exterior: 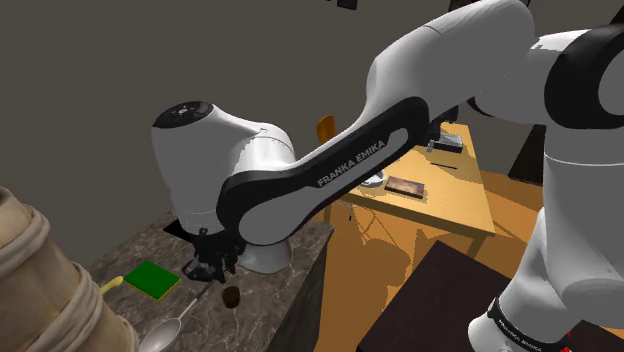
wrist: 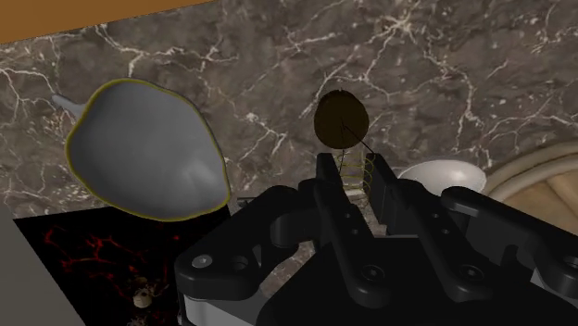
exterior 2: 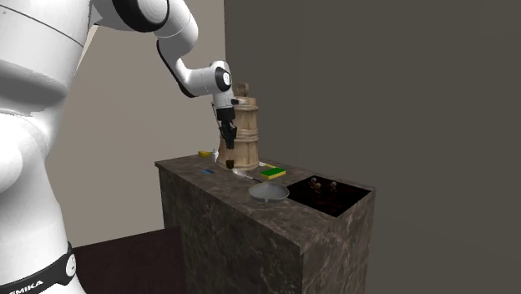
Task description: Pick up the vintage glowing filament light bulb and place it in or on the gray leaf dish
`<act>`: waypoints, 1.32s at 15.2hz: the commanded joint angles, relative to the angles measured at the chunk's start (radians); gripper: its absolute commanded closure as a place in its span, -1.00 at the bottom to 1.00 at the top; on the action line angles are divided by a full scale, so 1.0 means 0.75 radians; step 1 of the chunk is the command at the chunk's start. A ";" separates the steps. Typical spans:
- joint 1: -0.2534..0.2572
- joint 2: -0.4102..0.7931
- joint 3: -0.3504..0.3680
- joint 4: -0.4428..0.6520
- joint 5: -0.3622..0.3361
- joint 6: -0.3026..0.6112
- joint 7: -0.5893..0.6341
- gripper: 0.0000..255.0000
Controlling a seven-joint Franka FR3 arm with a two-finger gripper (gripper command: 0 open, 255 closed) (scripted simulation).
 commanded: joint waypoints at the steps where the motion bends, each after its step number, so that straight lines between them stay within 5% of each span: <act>1: -0.003 -0.013 0.005 0.020 0.012 -0.030 -0.011 1.00; 3: -0.005 -0.024 0.010 0.036 0.023 -0.055 -0.020 1.00; 20: -0.355 -0.160 -0.100 0.031 0.161 -0.090 -0.537 1.00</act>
